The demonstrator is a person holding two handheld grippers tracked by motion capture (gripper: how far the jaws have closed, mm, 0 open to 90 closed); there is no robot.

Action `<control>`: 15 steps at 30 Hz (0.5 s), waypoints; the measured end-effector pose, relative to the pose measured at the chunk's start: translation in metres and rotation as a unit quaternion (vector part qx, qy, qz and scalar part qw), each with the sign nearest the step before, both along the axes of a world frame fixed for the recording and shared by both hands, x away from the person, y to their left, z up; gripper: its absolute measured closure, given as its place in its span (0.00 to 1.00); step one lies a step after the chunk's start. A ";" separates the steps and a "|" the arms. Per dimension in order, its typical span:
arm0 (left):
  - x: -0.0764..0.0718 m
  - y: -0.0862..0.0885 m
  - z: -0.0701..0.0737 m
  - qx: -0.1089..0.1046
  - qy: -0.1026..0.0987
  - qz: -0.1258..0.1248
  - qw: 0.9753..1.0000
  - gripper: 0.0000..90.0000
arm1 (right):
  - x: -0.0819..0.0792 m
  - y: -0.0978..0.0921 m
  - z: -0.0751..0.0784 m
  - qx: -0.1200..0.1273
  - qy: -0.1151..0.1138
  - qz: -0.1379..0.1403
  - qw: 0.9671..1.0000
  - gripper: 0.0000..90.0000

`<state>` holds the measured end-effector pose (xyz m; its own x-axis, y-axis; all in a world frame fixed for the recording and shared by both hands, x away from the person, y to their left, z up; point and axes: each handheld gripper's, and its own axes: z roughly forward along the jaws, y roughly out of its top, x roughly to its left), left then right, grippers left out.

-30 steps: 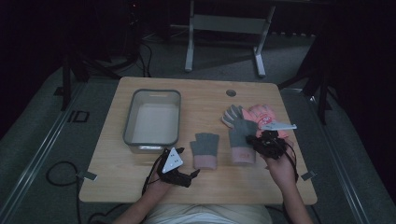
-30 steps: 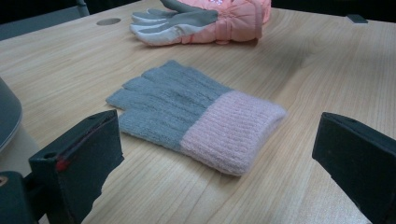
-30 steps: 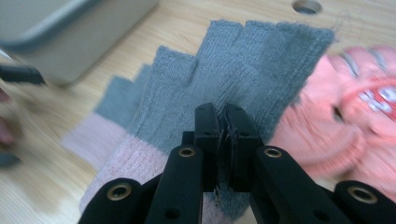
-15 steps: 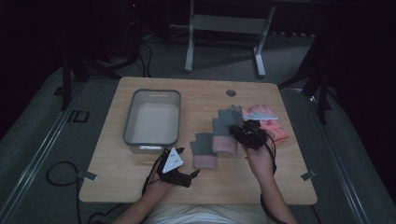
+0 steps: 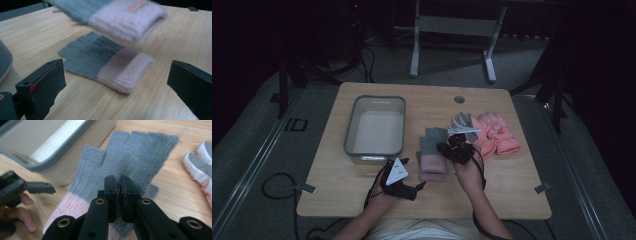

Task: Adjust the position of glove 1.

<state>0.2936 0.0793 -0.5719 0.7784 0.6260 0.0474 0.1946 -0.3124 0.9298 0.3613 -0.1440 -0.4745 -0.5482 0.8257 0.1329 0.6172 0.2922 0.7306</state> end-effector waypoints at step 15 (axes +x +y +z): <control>-0.001 -0.001 0.000 0.002 -0.005 -0.006 1.000 0.01 | 0.008 0.010 -0.037 -0.010 0.049 0.010 0.999 0.94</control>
<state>0.2925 0.0787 -0.5719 0.7854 0.6163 0.0573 0.1815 -0.3178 0.9306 0.3690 -0.1341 -0.5115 -0.5493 0.8181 0.1702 0.6799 0.3192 0.6602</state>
